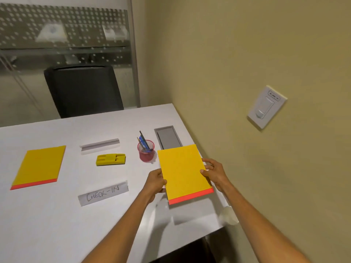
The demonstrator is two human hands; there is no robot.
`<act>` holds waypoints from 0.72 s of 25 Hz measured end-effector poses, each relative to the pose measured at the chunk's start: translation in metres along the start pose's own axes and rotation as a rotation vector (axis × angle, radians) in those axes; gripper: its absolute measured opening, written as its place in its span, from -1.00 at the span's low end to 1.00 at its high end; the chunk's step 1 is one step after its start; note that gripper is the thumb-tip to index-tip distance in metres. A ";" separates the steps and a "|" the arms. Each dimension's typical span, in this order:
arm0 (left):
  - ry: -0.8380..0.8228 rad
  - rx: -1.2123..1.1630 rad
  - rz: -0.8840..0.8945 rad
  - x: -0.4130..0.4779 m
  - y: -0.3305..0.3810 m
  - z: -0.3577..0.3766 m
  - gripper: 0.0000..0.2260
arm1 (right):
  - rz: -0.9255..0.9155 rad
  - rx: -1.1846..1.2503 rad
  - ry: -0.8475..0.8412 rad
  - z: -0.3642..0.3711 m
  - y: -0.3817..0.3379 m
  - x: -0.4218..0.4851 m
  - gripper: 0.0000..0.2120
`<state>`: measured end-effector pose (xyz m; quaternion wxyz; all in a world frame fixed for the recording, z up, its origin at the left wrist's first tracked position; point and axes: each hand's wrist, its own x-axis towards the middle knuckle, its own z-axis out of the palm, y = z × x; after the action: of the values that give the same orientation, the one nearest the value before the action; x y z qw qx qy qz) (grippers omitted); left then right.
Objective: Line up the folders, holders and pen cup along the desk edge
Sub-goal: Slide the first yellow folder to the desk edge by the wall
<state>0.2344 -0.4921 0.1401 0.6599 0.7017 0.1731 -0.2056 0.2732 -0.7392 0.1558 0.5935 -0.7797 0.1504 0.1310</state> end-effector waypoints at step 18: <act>0.310 0.280 -0.140 0.092 -0.084 0.137 -0.74 | 0.144 -0.201 -0.049 -0.053 0.136 0.086 -0.52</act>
<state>0.2621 -0.6257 0.0149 0.5054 0.7961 0.2905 -0.1627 0.3002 -0.8312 0.0159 0.5051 -0.8188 0.1778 0.2068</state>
